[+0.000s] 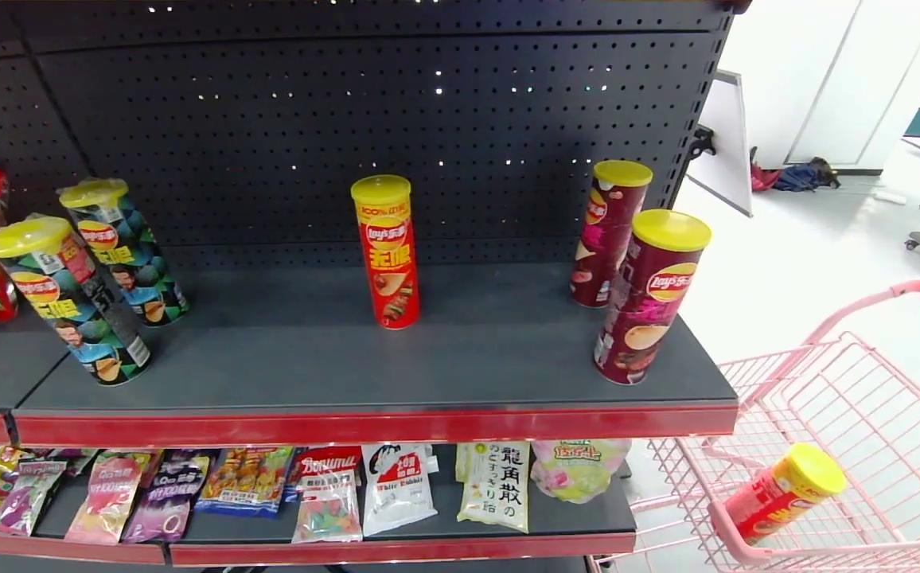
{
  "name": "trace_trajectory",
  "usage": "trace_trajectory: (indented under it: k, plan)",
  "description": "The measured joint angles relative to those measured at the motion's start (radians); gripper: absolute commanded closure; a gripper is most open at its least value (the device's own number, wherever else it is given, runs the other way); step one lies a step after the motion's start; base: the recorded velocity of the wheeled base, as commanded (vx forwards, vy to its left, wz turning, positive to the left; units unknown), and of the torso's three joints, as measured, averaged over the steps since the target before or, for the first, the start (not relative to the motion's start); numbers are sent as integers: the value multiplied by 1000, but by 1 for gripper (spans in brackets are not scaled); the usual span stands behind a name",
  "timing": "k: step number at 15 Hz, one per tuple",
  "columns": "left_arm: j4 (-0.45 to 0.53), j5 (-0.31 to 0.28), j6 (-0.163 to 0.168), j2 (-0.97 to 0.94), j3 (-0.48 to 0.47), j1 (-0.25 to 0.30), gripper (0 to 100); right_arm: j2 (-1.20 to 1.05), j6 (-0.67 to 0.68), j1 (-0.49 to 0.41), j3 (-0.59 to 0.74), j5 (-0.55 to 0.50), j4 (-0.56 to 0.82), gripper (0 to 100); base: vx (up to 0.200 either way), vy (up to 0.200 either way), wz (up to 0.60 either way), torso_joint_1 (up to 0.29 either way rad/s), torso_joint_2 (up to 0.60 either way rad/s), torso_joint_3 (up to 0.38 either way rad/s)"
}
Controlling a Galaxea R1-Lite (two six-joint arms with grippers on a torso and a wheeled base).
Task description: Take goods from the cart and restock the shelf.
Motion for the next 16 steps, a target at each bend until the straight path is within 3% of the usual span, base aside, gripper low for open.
trace_trajectory:
  k: [6,10,16]
  plan:
    - [0,-1,-1,0,1,1,0,0,0,0,0,0,0,0,0,0,-600,4,6,2]
    - [-1,0,-1,0,1,1,0,0,-1,0,0,-1,0,0,0,0,0,0,0,0]
    - [-1,-1,-1,0,1,1,0,0,1,-1,0,-3,0,0,0,0,0,-132,317,180]
